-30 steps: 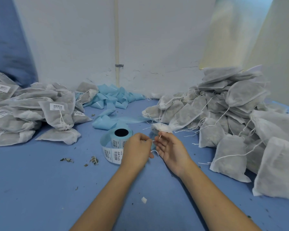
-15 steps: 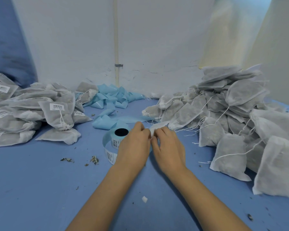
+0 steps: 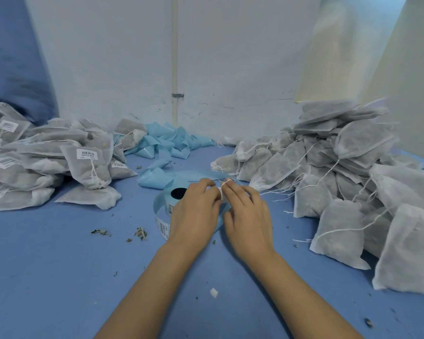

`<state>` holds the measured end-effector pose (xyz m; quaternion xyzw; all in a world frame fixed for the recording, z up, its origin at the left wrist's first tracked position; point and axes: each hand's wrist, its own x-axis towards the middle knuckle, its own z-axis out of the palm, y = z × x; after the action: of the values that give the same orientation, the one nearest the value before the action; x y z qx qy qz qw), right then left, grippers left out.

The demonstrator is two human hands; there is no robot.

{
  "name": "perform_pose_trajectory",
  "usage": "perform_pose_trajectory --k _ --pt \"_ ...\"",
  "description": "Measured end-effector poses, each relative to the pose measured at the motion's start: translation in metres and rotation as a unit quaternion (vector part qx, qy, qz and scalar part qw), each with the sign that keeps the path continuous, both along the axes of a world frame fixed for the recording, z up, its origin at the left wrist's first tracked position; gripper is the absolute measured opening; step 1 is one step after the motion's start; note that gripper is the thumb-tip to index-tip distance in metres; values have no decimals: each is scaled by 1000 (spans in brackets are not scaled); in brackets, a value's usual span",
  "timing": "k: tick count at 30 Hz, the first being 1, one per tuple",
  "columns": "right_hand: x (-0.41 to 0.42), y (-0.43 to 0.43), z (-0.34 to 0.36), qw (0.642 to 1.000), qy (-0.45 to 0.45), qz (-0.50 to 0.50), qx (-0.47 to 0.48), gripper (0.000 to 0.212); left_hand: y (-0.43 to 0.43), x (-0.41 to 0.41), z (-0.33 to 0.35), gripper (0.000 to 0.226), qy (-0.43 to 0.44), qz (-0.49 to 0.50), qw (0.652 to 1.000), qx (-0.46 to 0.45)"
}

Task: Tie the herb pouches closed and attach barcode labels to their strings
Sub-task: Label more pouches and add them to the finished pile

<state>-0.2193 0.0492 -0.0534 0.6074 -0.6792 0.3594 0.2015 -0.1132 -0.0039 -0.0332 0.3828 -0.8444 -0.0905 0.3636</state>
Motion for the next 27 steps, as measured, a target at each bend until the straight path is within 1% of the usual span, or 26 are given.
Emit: perform_pose_trajectory --k 2,4,6,8,11,14,17,19,20,24,27 --pt "-1 -1 -3 999 -32 3 -11 42 0 0 -1 18 -12 -14 1000 0" --pt "-3 -2 -5 994 -107 8 -18 31 0 0 -2 16 -7 -8 1000 29" --pt "-5 -4 -6 979 -198 12 -44 22 -2 -1 -3 13 23 -17 995 91" --pt "-7 -6 -6 960 -271 19 -68 18 -4 -1 -3 11 41 -42 988 144" --pt "-9 -8 -7 933 -348 30 -81 17 -4 -1 -4 11 17 -51 986 158" --pt "-11 -11 -7 889 -445 52 -91 19 -4 -2 -6 11 11 -51 985 165" --pt "-11 -12 -5 844 -520 83 -98 22 -6 -2 -8 11 66 -59 977 193" --pt "-10 -11 -3 825 -547 106 -101 22 -8 -2 -9 14 105 -52 971 208" --pt "-11 -11 -3 823 -548 112 -97 23 -9 -2 -9 16 117 -46 970 210" --pt "-10 -8 -1 843 -515 144 -56 22 -10 -2 -11 11 134 -32 973 187" --pt "-10 -6 -2 879 -457 132 -37 13 -10 0 -11 11 134 -36 976 168"
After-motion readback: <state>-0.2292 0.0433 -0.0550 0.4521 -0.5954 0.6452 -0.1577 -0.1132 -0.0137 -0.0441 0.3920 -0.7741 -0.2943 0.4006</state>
